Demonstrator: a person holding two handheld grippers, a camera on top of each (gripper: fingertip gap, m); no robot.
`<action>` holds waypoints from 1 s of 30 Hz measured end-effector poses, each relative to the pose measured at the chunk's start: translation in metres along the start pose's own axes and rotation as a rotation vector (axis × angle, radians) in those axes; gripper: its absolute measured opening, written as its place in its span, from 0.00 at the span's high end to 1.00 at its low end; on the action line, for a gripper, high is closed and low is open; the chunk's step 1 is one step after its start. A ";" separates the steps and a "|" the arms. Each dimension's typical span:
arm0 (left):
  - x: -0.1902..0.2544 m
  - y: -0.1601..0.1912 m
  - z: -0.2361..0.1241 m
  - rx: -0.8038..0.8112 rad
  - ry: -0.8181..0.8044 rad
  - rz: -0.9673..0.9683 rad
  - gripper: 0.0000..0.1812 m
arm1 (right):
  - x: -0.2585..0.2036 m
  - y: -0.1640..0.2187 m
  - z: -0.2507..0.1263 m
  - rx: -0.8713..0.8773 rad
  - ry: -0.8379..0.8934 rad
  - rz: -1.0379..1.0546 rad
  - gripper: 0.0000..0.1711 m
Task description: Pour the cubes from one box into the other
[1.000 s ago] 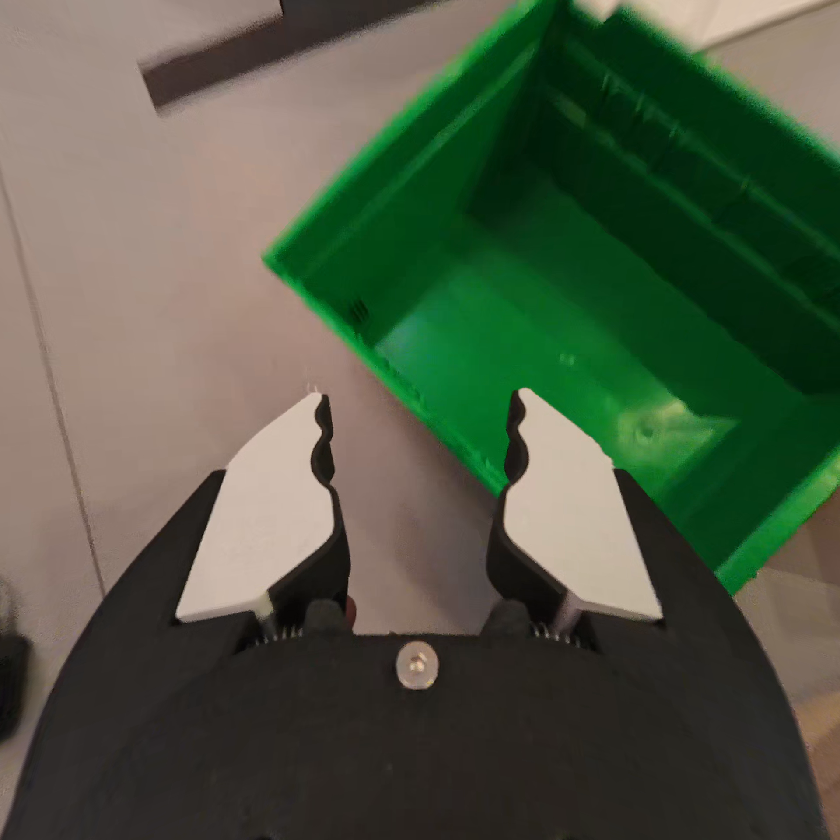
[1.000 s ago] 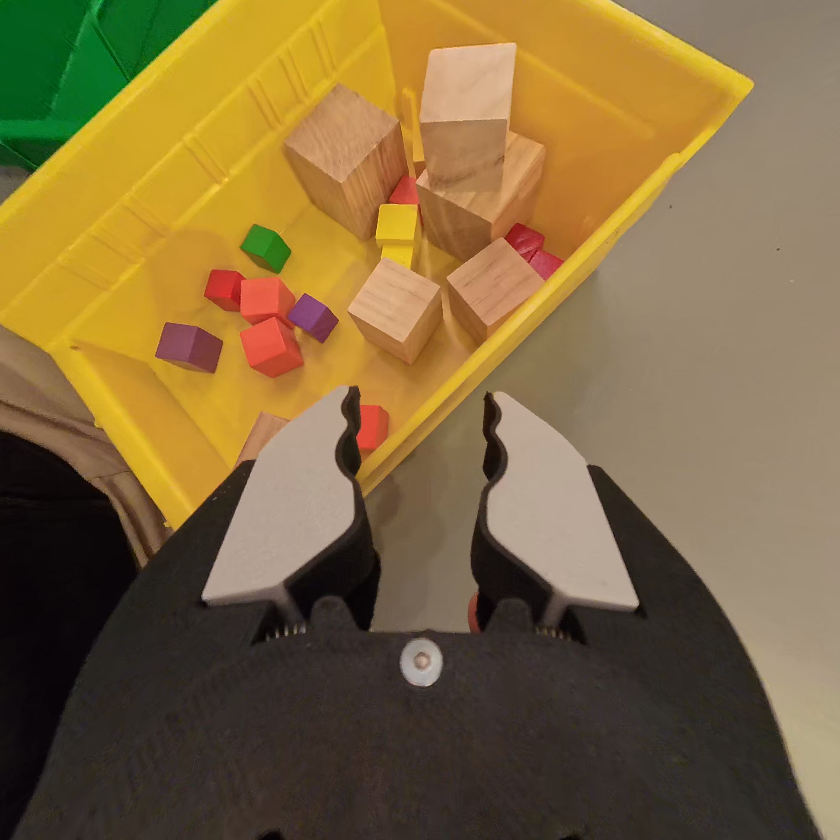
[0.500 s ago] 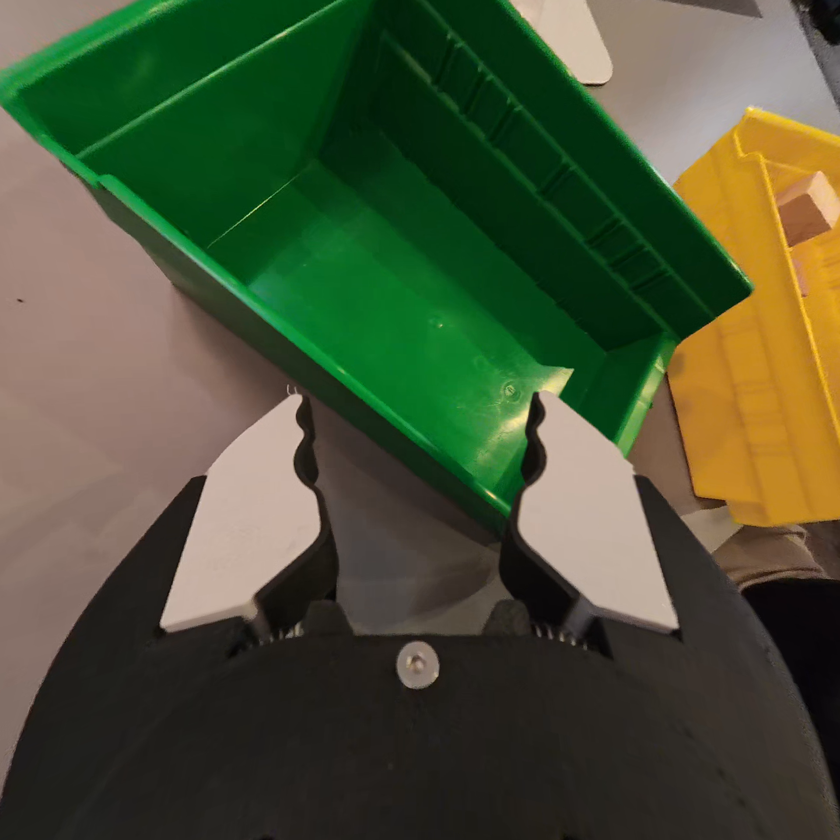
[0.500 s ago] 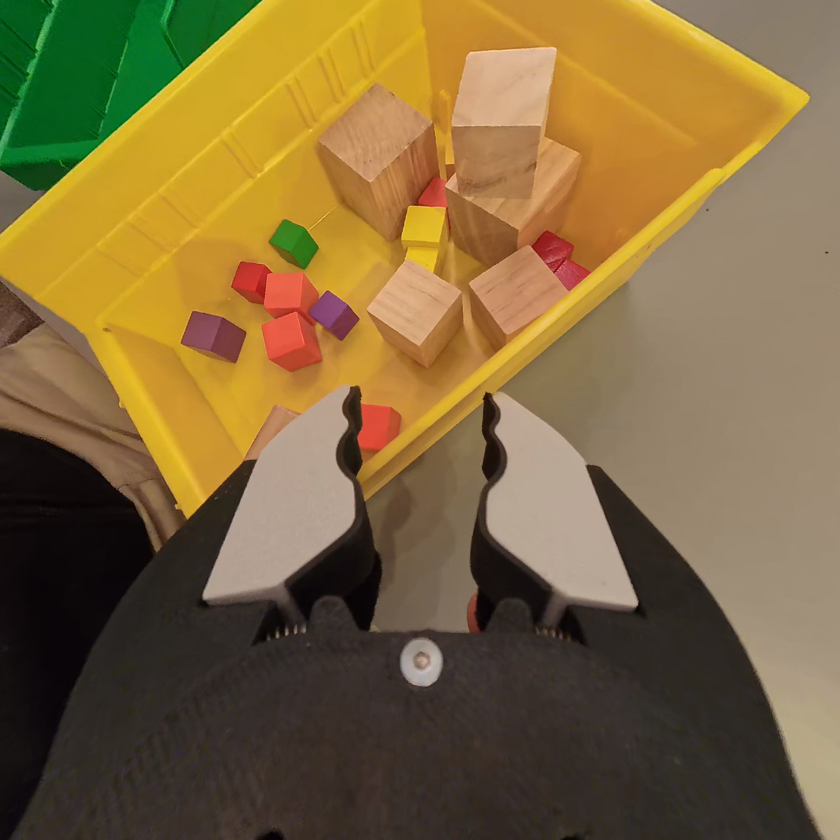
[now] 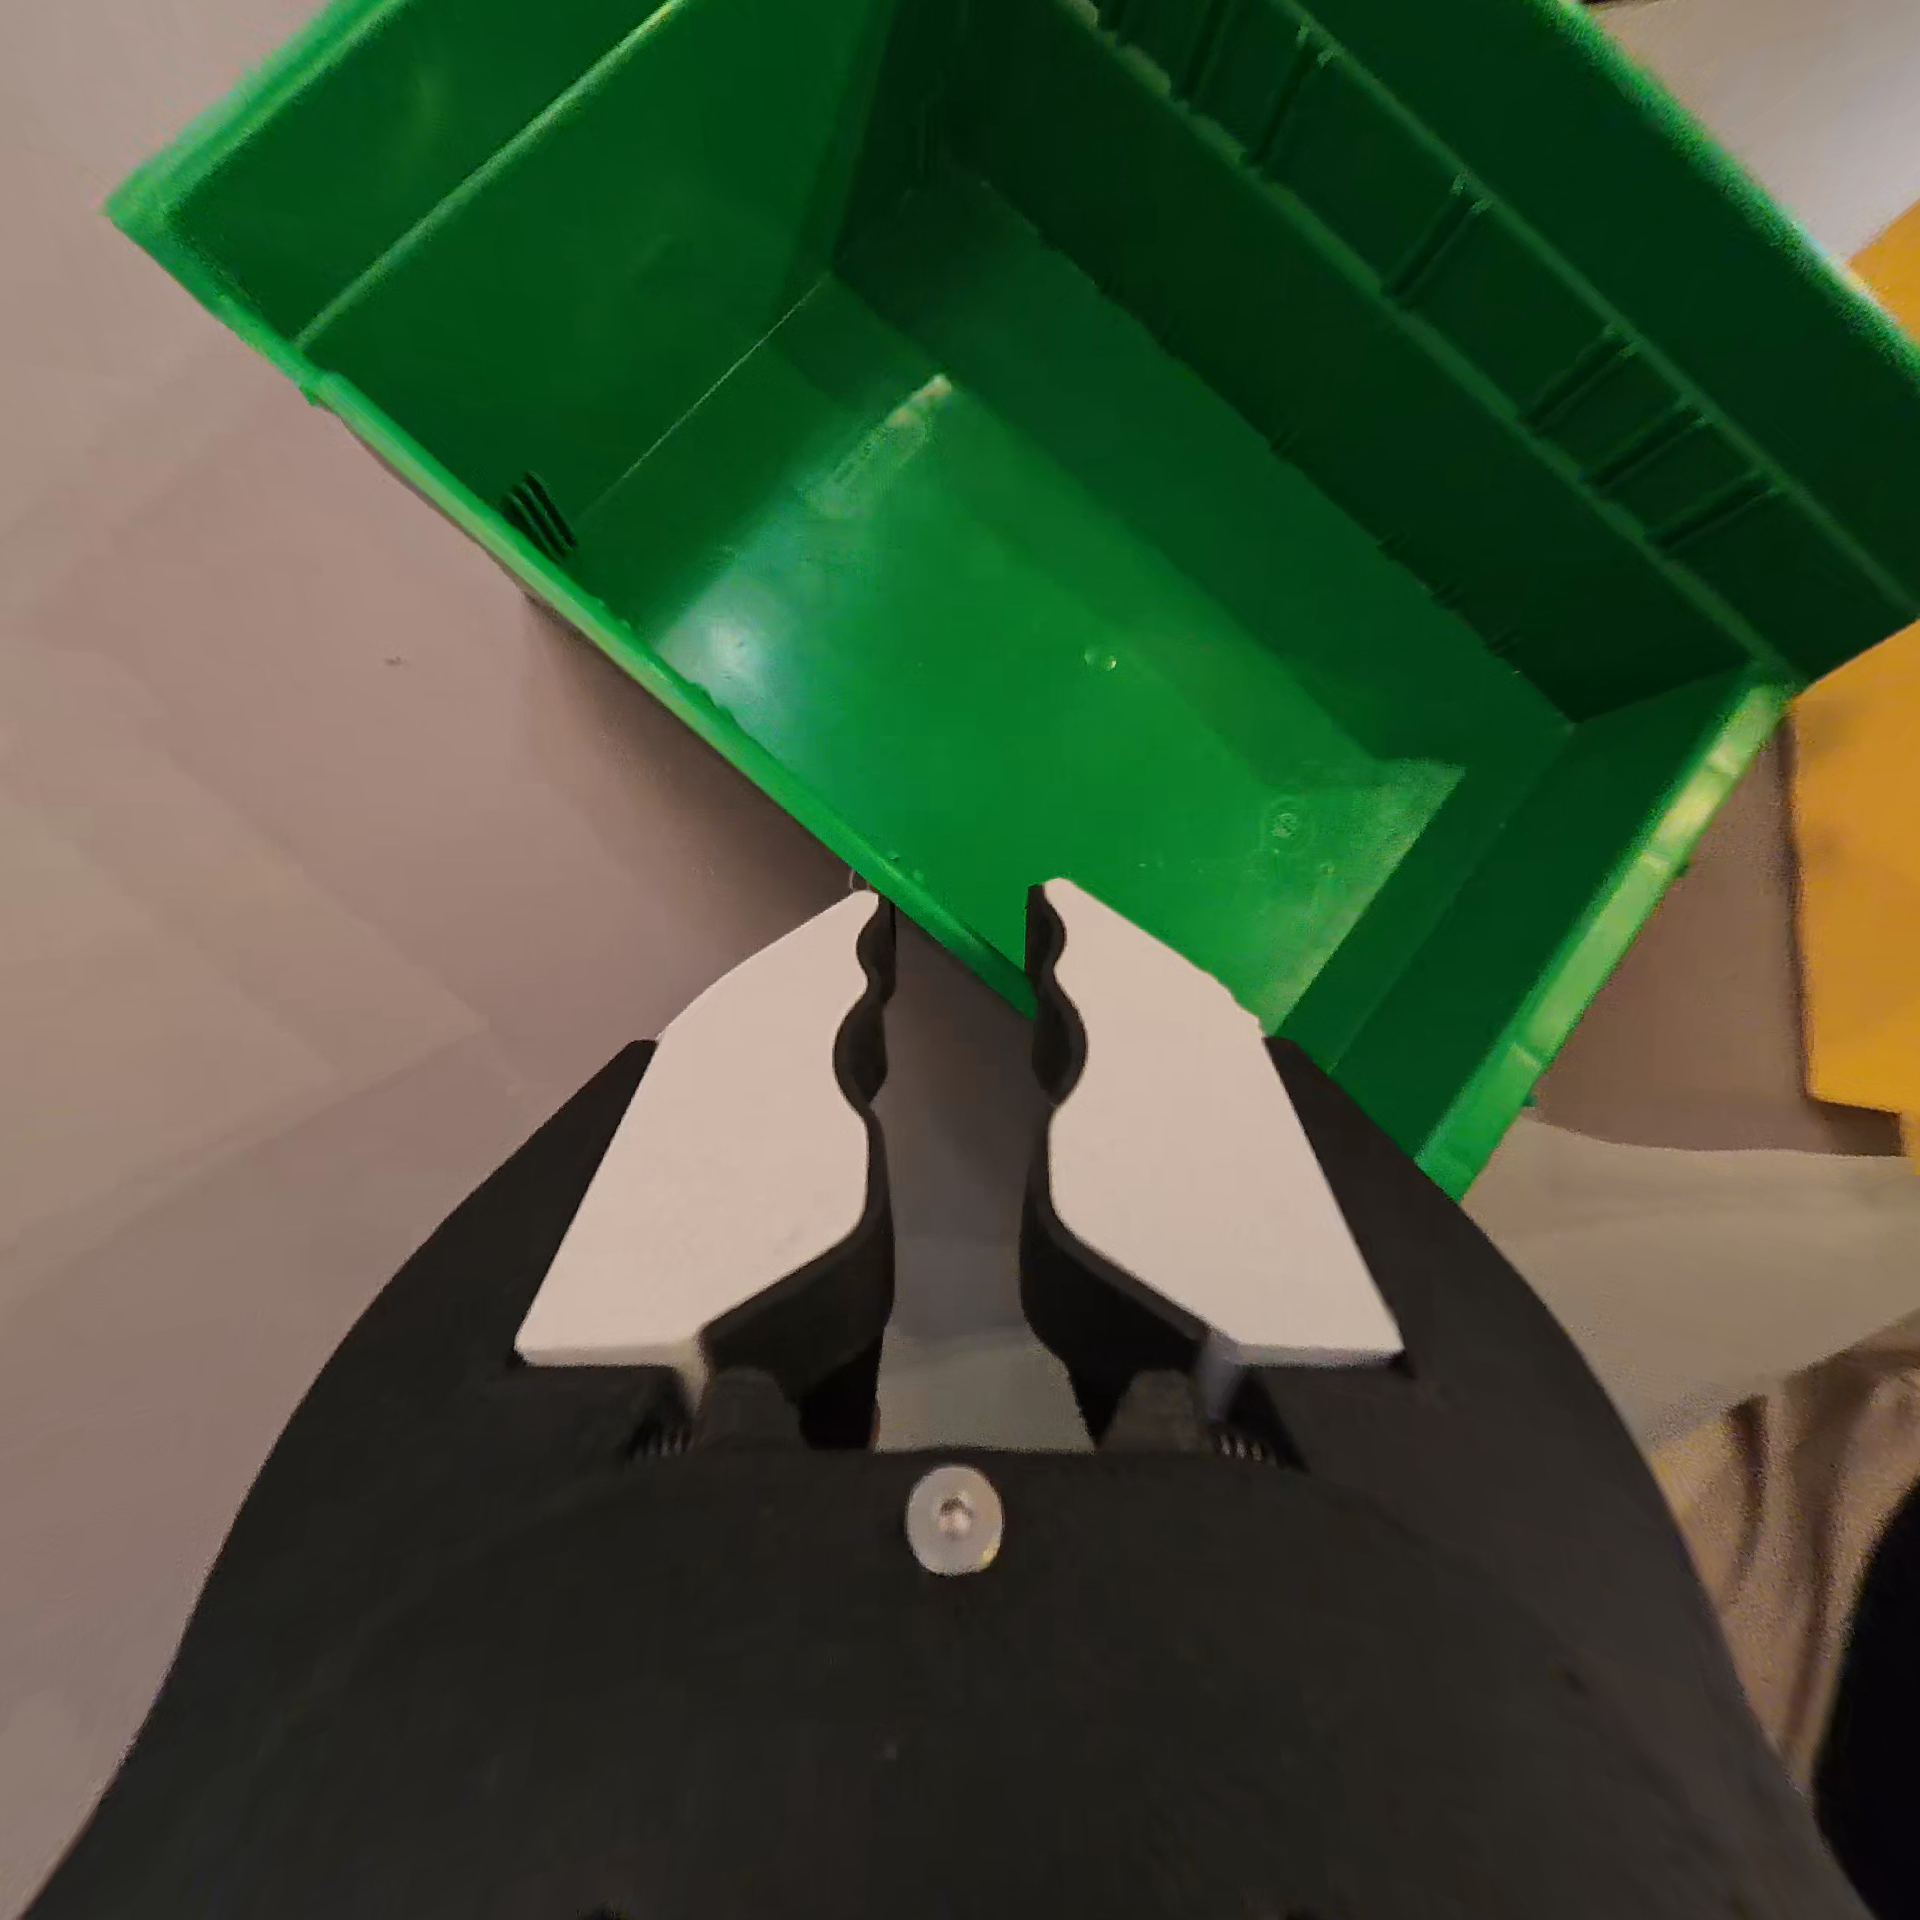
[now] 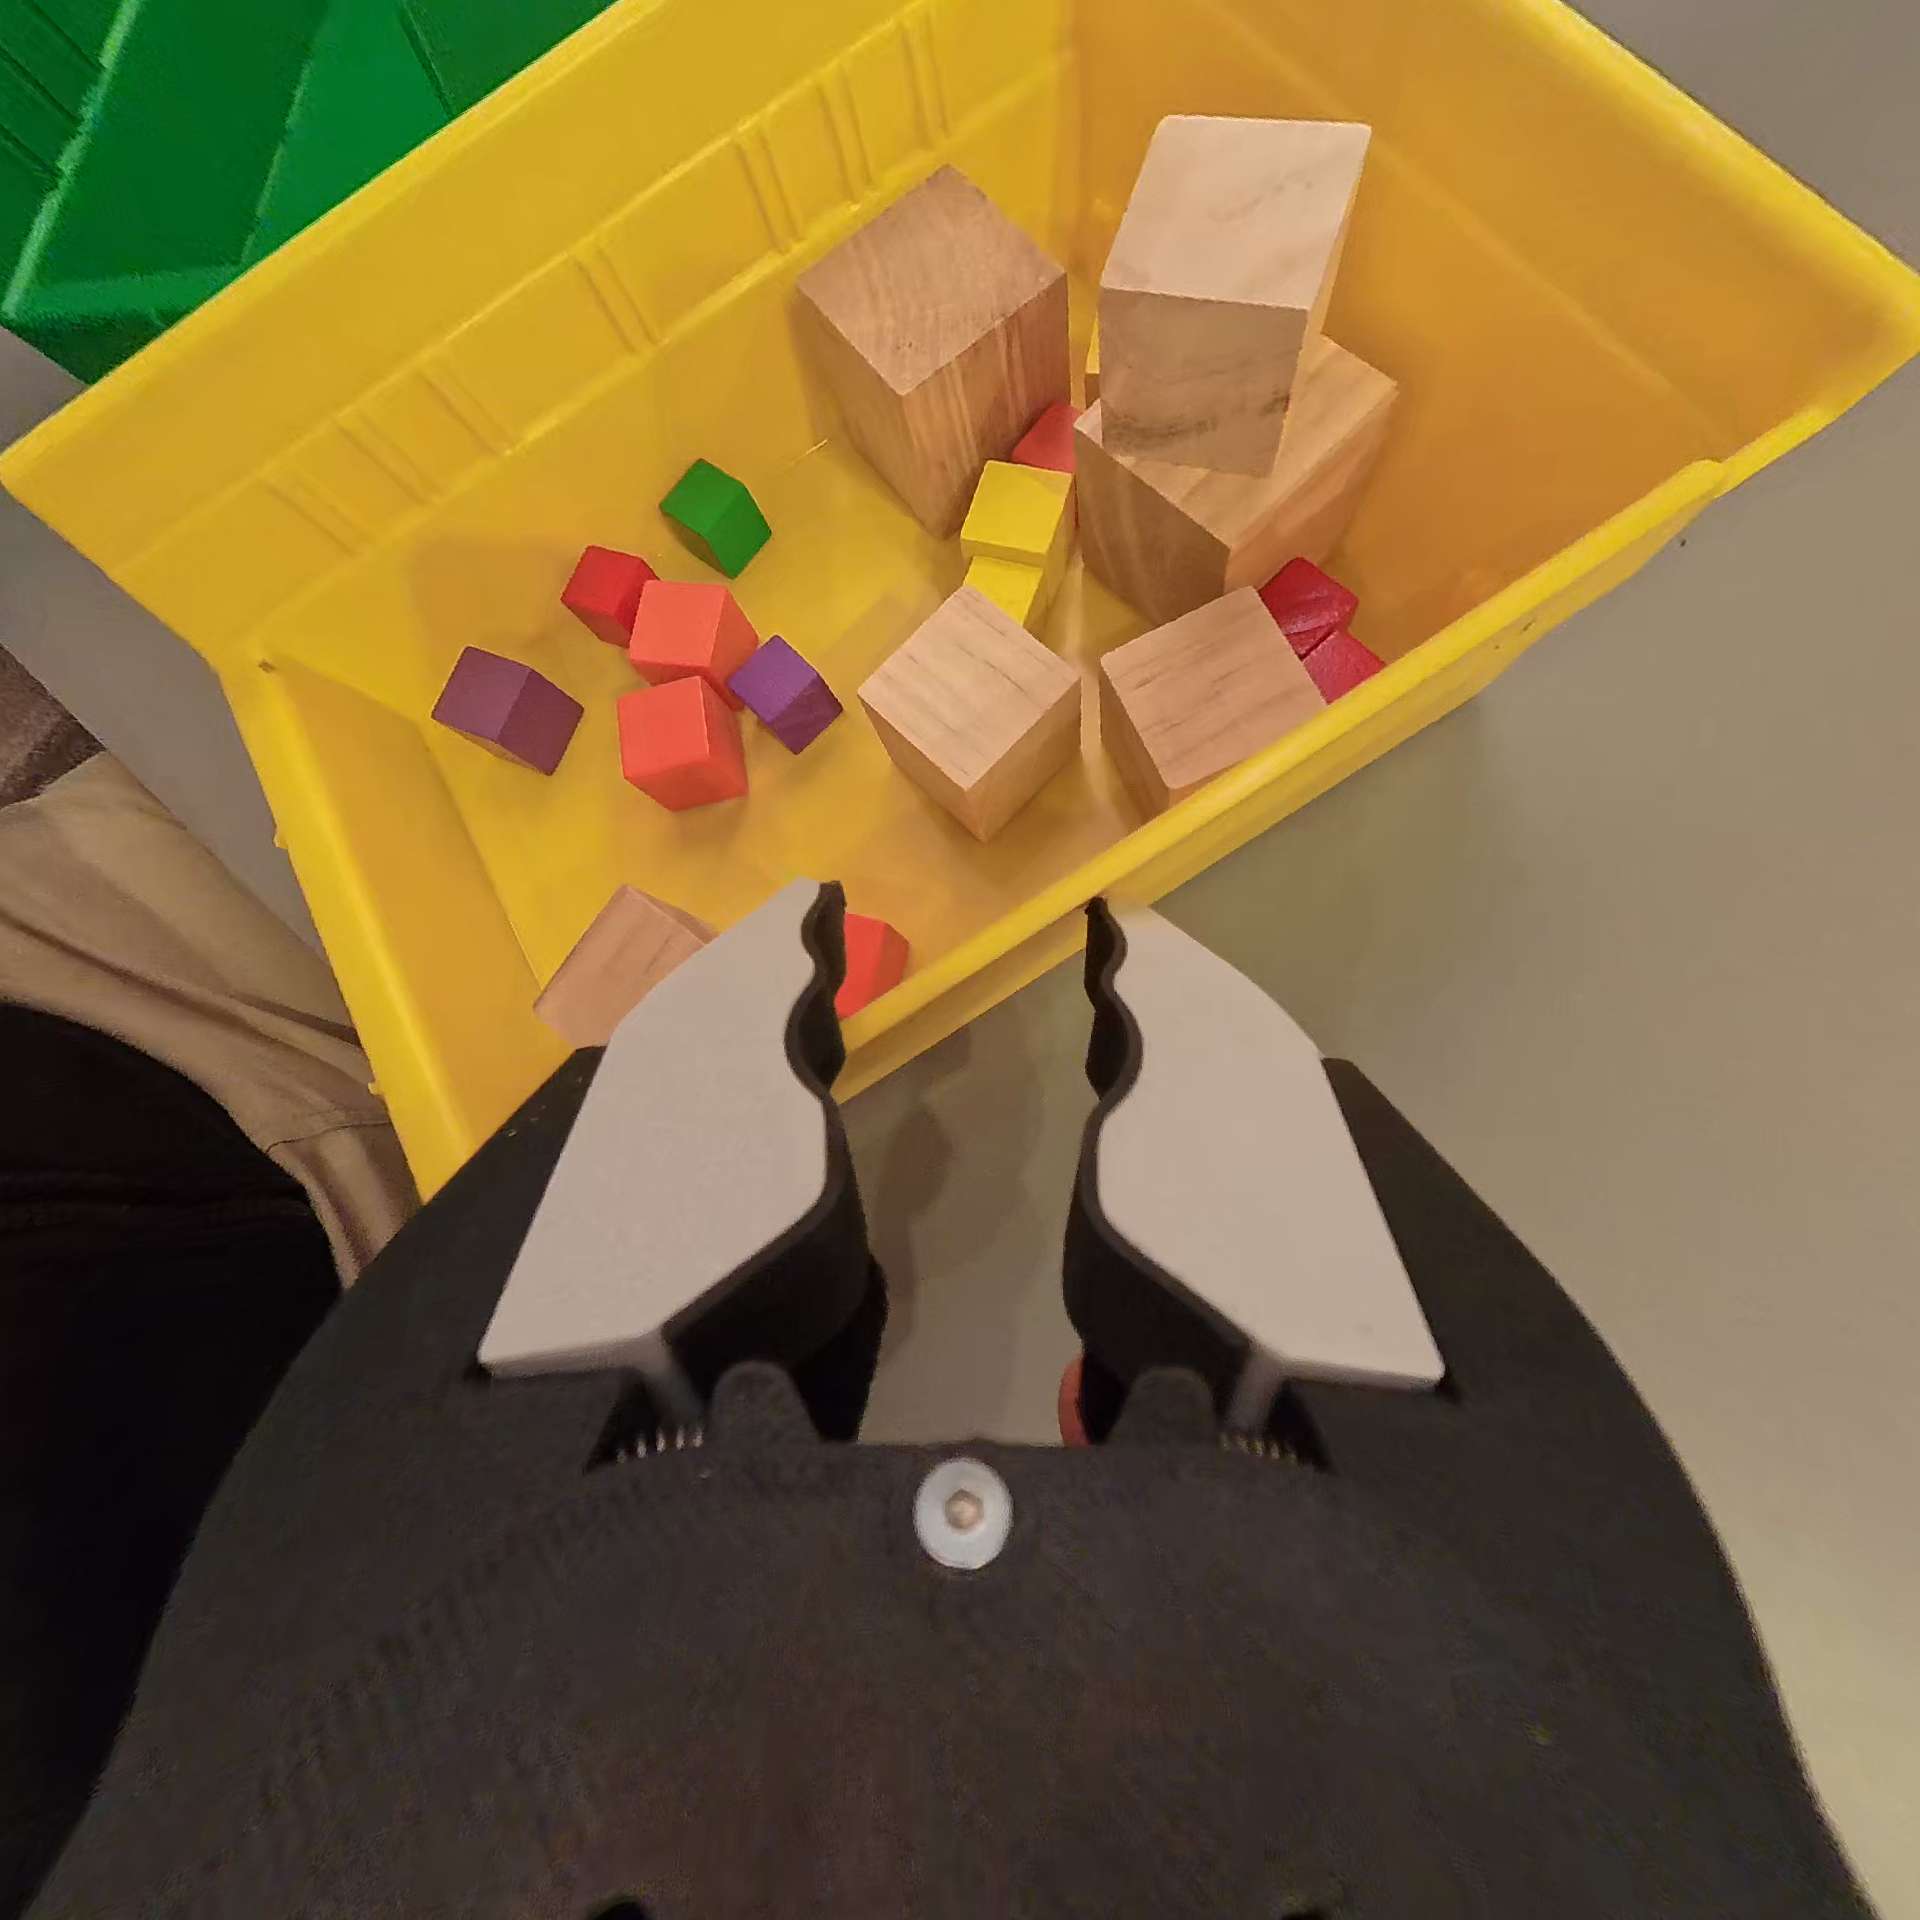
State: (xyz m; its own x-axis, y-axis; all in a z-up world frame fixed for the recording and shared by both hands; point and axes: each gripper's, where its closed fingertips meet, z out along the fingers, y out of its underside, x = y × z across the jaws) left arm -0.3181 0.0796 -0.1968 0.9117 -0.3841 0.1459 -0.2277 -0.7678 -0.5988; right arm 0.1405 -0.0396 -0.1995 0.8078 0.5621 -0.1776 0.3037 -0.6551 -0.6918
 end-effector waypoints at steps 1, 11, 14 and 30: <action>-0.007 0.002 -0.003 -0.009 -0.030 0.012 0.87 | 0.000 -0.001 0.001 0.000 -0.005 0.002 0.77; -0.023 0.015 -0.008 -0.012 -0.006 -0.150 0.64 | -0.004 -0.006 0.008 -0.018 -0.007 -0.019 0.77; -0.028 0.013 -0.009 -0.009 -0.046 -0.121 0.73 | -0.004 -0.008 0.010 -0.022 -0.008 -0.024 0.77; -0.063 0.047 -0.046 -0.167 -0.066 0.140 0.89 | -0.001 -0.022 0.025 -0.063 -0.048 -0.069 0.78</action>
State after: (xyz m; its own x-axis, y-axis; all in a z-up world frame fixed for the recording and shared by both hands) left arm -0.4022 0.0445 -0.1984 0.8863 -0.4629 0.0151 -0.4023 -0.7857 -0.4699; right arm 0.1209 -0.0134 -0.2015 0.7592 0.6294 -0.1658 0.3902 -0.6439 -0.6581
